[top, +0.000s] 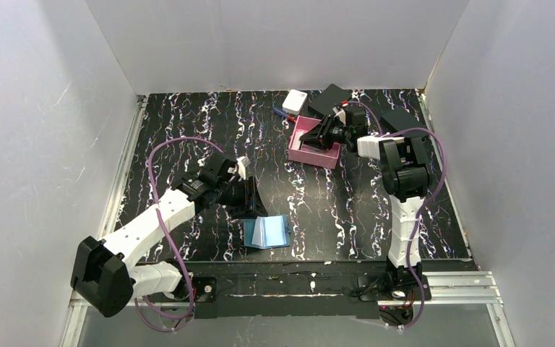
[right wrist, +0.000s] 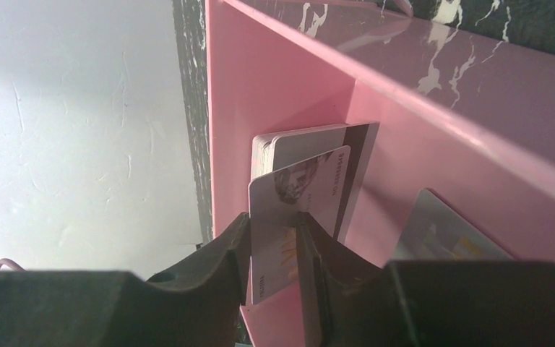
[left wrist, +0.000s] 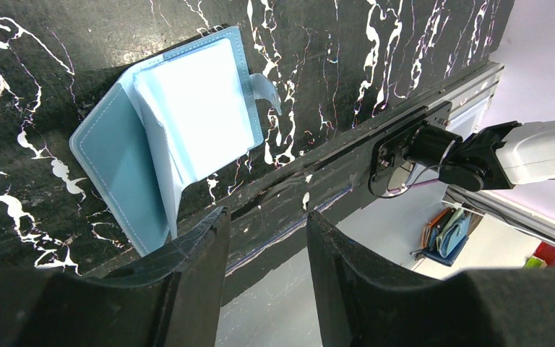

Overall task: Put the credit cards into the card holder
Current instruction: Pick up the credit card from the storage box.

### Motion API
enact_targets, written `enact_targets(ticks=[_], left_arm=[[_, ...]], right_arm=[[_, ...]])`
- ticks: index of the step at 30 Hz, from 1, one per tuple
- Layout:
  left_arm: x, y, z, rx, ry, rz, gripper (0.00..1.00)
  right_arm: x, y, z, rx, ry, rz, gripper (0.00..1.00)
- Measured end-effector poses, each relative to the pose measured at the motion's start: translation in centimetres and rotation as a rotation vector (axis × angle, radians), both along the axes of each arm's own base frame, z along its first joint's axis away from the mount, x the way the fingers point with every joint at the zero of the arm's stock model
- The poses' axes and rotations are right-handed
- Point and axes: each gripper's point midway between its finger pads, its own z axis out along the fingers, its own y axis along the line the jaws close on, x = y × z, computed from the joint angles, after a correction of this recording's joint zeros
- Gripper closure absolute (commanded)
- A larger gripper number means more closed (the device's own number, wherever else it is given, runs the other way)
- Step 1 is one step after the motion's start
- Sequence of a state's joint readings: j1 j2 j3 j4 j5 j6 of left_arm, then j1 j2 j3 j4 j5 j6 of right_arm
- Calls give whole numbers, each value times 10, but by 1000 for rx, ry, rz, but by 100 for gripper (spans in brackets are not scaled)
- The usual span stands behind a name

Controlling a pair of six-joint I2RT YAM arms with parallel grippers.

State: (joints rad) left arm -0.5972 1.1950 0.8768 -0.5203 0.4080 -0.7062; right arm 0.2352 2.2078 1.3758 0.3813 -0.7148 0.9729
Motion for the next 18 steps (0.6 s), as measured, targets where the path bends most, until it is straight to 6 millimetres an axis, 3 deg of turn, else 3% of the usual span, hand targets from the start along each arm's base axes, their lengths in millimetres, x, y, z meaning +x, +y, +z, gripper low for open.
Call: enact_targets(ticks=[8, 18], left_arm=[[0, 0, 0, 1, -2, -4, 58], [1, -1, 0, -3, -6, -3, 58]], right_arm=[[-2, 0, 0, -6, 5, 3, 82], [-1, -5, 4, -87, 47, -15, 85]])
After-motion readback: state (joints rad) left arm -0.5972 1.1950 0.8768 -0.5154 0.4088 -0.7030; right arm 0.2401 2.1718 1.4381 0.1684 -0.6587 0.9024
